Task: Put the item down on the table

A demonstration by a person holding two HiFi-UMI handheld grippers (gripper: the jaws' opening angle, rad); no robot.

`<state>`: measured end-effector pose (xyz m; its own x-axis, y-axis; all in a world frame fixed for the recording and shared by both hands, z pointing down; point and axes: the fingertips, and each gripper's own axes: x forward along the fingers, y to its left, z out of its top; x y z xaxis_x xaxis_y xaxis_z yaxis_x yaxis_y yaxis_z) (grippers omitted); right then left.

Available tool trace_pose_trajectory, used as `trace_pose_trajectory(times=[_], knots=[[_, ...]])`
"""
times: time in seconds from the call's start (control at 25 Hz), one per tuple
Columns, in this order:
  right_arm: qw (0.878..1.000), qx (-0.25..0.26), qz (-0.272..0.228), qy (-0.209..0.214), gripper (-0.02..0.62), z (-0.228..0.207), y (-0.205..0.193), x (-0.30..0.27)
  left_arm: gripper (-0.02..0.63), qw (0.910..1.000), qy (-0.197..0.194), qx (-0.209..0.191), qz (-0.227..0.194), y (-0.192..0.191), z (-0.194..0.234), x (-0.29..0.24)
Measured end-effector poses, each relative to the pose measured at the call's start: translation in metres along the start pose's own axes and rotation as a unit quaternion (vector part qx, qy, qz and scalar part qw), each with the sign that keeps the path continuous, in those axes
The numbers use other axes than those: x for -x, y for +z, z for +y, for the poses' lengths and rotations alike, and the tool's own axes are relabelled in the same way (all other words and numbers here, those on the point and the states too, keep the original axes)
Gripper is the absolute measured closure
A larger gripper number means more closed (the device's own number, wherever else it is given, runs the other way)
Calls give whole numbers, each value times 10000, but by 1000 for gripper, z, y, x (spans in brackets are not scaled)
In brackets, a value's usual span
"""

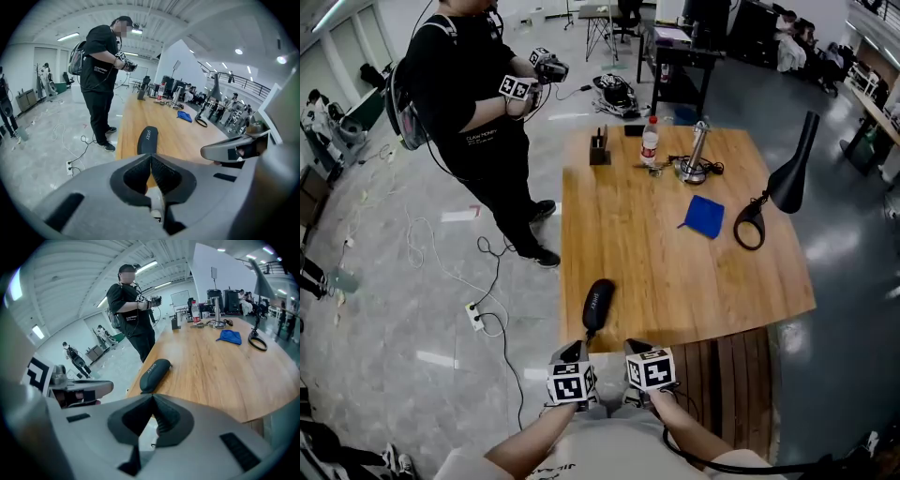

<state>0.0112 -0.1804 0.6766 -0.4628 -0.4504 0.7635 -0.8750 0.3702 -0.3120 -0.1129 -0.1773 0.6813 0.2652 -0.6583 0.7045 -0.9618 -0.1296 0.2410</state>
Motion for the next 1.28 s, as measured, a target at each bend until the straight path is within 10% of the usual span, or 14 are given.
trace_pose_trajectory(times=[1.28], knots=[[9993, 236, -293, -19, 592, 40, -23, 56, 600, 9991, -196, -270, -267, -11, -37, 64]])
